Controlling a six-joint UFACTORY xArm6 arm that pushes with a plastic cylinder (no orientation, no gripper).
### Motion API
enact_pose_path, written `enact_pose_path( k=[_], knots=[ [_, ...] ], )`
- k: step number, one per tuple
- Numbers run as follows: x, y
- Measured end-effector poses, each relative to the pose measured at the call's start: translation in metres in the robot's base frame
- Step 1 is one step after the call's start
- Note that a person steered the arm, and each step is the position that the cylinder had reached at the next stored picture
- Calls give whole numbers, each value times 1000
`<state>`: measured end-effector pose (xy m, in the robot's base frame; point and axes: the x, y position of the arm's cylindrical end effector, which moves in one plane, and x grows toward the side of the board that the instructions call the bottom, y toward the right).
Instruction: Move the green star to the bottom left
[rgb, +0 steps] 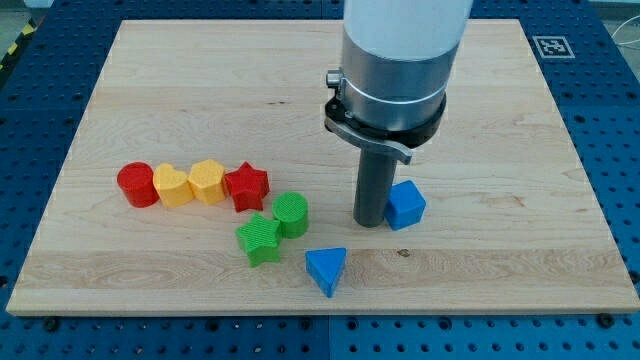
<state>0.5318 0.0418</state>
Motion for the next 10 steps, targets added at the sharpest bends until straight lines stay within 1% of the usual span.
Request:
enact_pose_path(
  k=[4,6,7,8,9,10],
  knots=[
    [1,-75],
    [15,-103],
    [11,-95],
    [7,-71],
    [23,-65],
    [40,-72]
  ],
)
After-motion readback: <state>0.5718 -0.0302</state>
